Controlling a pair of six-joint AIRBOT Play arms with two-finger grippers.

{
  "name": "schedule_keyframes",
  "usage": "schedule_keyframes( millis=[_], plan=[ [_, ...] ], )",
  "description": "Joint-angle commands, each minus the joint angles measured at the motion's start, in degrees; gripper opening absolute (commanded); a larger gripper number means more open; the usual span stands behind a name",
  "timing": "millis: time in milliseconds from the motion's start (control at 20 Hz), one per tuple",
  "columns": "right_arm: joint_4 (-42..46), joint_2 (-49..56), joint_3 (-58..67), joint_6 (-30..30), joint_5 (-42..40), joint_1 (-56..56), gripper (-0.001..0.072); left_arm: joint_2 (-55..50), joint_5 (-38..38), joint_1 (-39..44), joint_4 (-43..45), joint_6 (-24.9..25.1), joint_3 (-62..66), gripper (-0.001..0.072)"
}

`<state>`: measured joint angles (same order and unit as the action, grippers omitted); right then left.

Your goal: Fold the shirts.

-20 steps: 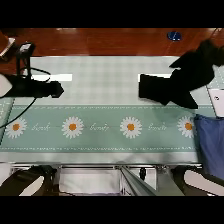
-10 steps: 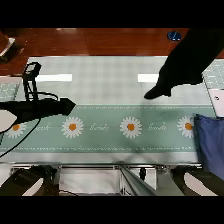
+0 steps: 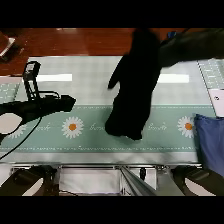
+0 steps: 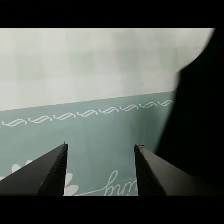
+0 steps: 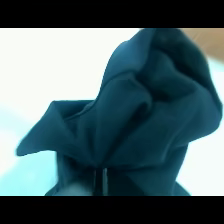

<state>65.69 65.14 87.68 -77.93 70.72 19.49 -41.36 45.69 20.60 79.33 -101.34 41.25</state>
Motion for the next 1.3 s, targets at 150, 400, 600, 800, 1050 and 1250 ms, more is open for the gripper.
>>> schedule_keyframes(
  millis=[150, 400, 600, 800, 1050, 1250],
  plan=[
    [-6.56, 13.22, -17.94, -2.60, -10.14, 12.61, 0.0022, -0.22, -0.44, 0.13, -1.36, 0.07, -0.09, 0.0509],
    [-13.90, 18.67, -16.20, 0.55, -9.35, 11.13, 0.0408, -1.73, 1.97, 0.13, -3.80, 0.09, -0.07, 0.0509],
    [-7.43, 10.32, -12.94, -0.46, -2.03, -6.32, 0.0406, -1.79, 9.38, -5.84, -1.77, 0.13, 1.07, 0.0509],
    [3.91, -2.21, -21.94, -5.64, -2.49, -28.26, 0.0405, -3.89, 14.14, -14.16, -12.39, 5.05, -5.75, 0.0508],
    [-0.92, -11.67, -47.36, -3.91, -4.09, -40.26, 0.0405, -17.59, 12.15, -11.87, -39.67, 27.69, -12.81, 0.0508],
    [-9.16, -12.44, -58.58, -0.55, -4.35, -37.46, 0.0405, -27.98, 6.21, -5.25, -46.38, 33.86, -10.25, 0.0508]
  ],
)
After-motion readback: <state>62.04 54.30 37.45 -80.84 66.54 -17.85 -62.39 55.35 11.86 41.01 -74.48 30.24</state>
